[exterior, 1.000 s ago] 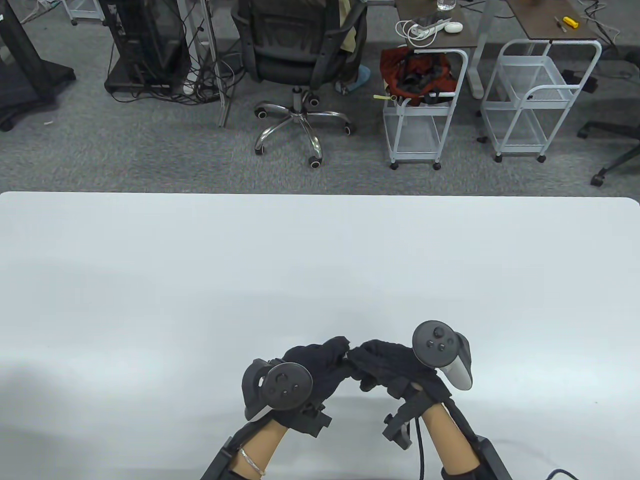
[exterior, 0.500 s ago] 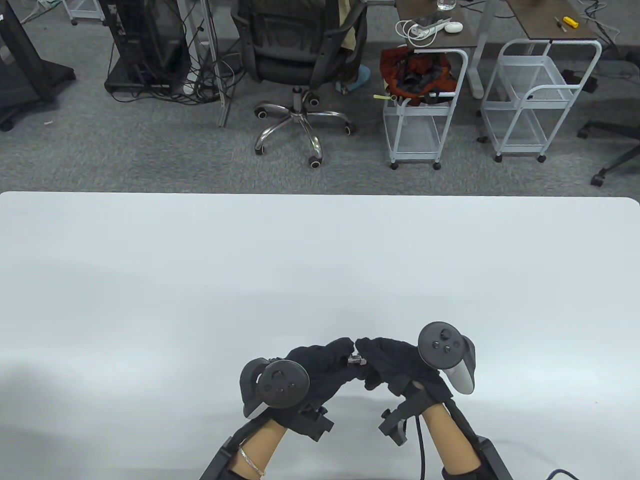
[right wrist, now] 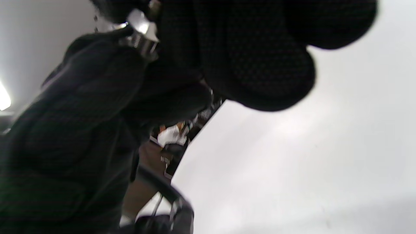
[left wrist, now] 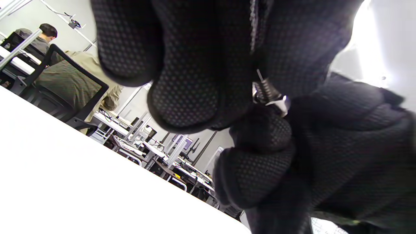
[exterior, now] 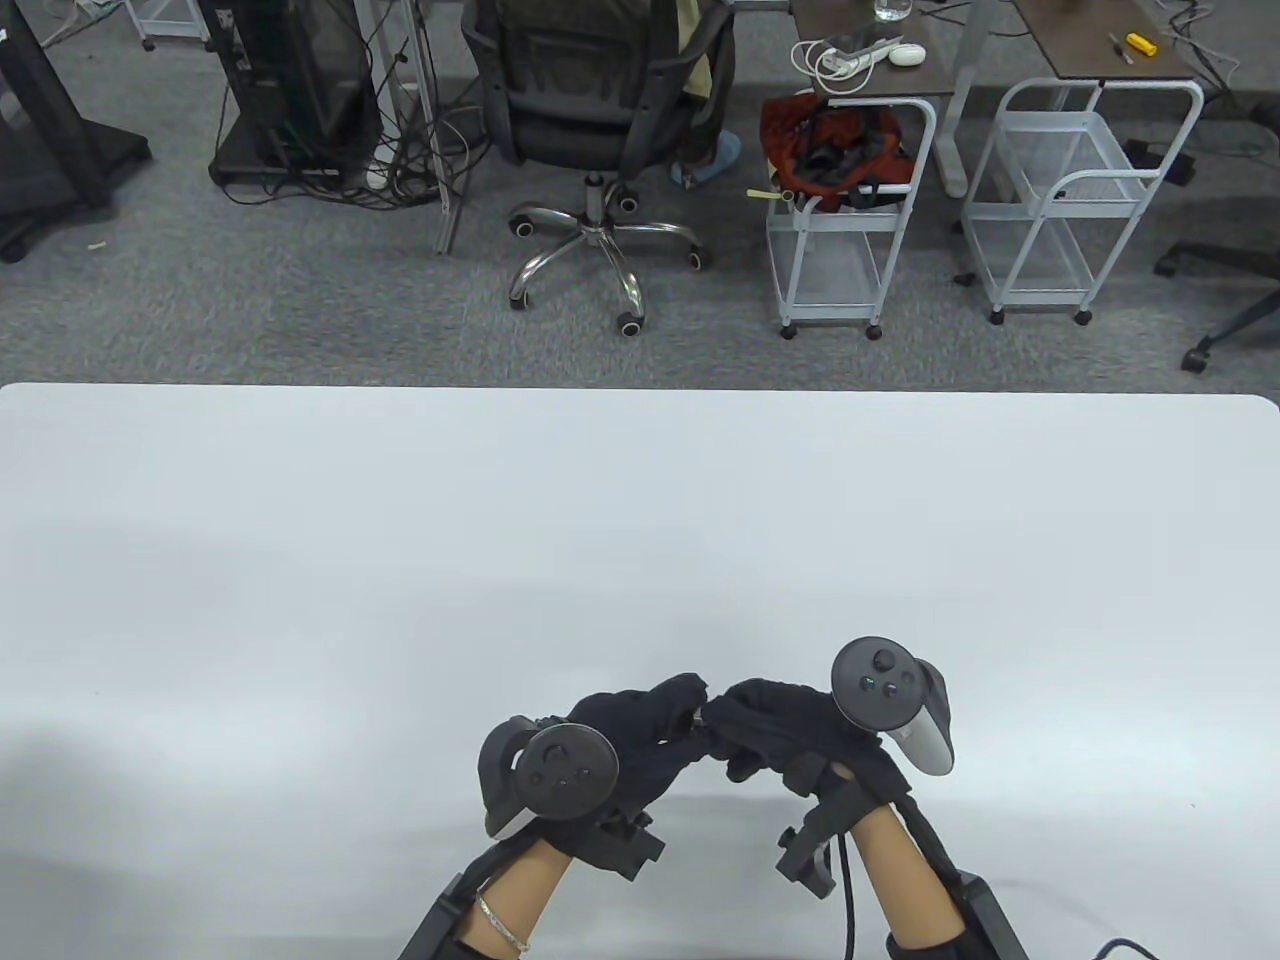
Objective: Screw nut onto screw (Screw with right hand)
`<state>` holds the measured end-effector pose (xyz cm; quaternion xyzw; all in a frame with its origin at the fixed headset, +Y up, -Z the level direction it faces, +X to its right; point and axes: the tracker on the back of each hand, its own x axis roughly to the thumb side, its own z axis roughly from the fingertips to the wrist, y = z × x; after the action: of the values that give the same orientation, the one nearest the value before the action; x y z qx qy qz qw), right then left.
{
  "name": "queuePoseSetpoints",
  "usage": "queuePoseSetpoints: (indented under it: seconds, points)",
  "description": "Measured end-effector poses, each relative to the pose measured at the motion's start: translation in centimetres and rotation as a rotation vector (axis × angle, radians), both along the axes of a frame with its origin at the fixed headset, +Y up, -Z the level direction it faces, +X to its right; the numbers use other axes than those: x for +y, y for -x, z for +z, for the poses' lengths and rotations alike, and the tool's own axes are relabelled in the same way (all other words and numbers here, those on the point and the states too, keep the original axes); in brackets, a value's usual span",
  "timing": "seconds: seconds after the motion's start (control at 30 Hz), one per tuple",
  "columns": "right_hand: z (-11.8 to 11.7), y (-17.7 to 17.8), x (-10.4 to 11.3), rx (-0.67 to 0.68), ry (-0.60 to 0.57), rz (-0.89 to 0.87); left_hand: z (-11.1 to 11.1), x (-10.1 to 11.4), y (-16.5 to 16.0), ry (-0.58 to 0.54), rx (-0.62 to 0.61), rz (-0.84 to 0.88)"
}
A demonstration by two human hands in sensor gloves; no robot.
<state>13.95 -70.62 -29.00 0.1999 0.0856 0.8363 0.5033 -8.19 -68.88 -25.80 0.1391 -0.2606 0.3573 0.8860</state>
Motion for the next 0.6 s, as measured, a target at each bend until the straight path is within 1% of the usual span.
queuePoseSetpoints:
  seconds: [0.03, 0.07, 0.2, 0.23, 0.27, 0.33, 0.4, 0.5, 0.53, 0.57, 0.6]
  points:
    - [0.09, 0.0, -0.05, -0.034, 0.0, -0.019, -0.04, -0.03, -0.05, 0.008, -0.012, 0.011]
    - [0.11, 0.01, -0.08, -0.039, 0.001, -0.03, -0.05, -0.07, -0.04, 0.017, -0.011, 0.02]
    - [0.04, 0.17, -0.01, 0.099, 0.082, 0.023, -0.09, -0.09, 0.16, -0.003, 0.016, -0.009]
    - [0.04, 0.16, 0.02, 0.091, 0.061, 0.035, -0.07, -0.06, 0.15, -0.004, 0.014, -0.01]
    - [0.0, 0.14, 0.05, 0.041, 0.009, 0.03, -0.07, -0.07, 0.14, 0.0, 0.007, -0.006]
    - [0.07, 0.13, 0.07, -0.029, -0.016, -0.002, -0.13, -0.13, 0.09, 0.012, -0.007, 0.015]
    - [0.13, 0.11, 0.07, -0.015, 0.004, -0.007, -0.17, -0.17, 0.13, 0.02, -0.007, 0.025]
    - [0.13, 0.25, 0.1, 0.081, 0.057, 0.011, -0.13, -0.11, 0.29, 0.002, 0.019, 0.001]
    - [0.13, 0.27, 0.1, 0.091, 0.055, 0.025, -0.1, -0.08, 0.3, -0.001, 0.019, -0.001]
    - [0.09, 0.22, 0.11, 0.07, 0.021, 0.026, -0.09, -0.07, 0.28, 0.001, 0.015, -0.001]
    - [0.04, 0.16, 0.1, 0.021, -0.01, 0.012, -0.11, -0.1, 0.26, 0.007, 0.0, 0.006]
